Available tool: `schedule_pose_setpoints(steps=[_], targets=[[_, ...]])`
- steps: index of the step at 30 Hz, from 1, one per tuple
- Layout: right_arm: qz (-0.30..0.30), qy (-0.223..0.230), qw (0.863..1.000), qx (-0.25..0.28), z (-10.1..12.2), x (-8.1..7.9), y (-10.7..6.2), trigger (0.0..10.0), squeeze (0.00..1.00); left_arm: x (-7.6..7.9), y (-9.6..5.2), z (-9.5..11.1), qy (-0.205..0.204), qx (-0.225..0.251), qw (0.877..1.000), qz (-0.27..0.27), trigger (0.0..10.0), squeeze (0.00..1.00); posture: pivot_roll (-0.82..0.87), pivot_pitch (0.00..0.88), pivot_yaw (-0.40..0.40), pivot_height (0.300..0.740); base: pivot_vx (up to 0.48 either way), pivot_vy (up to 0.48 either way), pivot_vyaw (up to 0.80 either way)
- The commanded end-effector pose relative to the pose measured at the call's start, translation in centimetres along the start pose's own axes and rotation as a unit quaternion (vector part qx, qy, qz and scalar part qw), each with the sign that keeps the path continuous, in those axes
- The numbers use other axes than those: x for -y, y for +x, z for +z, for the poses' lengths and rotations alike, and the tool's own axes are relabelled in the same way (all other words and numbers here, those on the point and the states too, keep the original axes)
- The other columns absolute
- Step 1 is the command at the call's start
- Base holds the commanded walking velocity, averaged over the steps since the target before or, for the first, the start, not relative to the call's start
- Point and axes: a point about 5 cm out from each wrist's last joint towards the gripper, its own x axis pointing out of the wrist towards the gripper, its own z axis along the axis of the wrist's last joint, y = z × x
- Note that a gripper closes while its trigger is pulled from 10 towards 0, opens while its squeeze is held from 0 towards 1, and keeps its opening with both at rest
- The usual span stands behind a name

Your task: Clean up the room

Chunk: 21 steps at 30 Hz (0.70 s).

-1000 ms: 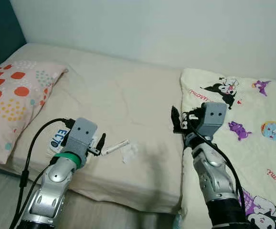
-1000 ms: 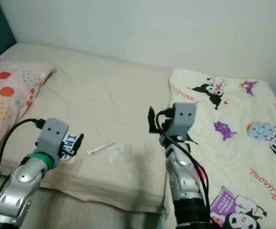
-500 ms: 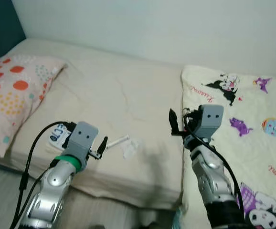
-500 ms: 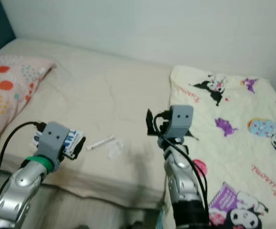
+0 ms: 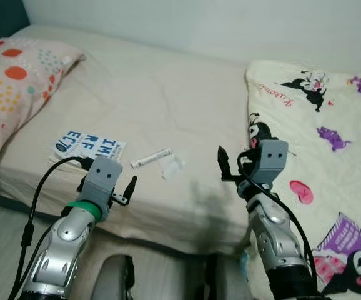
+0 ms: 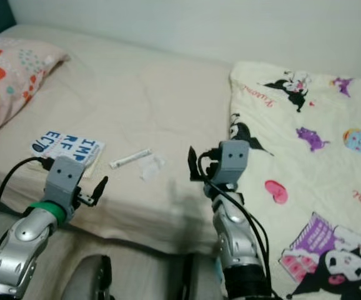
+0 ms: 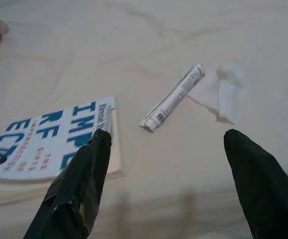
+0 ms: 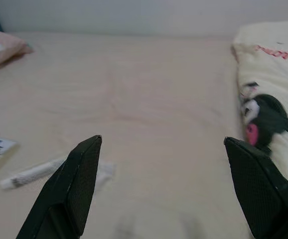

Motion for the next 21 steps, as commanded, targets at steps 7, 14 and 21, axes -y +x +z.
schedule_pose_setpoints(steps=[7,14,21], targets=[[0.006,-0.006,1.000,-0.016,-0.5,0.2,-0.3,10.0,0.00,-1.2,0.5,0.4,0.002,0.011,1.000,0.010,10.0,0.00,0.02,0.159,-0.015,0.539,0.000,0.000,0.00],[0.017,-0.001,1.000,-0.014,-0.2,-0.3,-0.4,10.0,0.00,-1.9,1.5,0.8,0.020,0.019,0.999,-0.025,10.0,0.00,0.02,0.179,-0.016,0.539,0.000,0.000,0.00],[0.025,0.008,1.000,0.006,1.3,-0.7,-0.5,10.0,0.00,-3.0,3.6,1.4,-0.001,0.023,0.998,-0.065,10.0,0.00,-0.02,0.232,-0.010,0.539,0.000,0.000,0.00]])
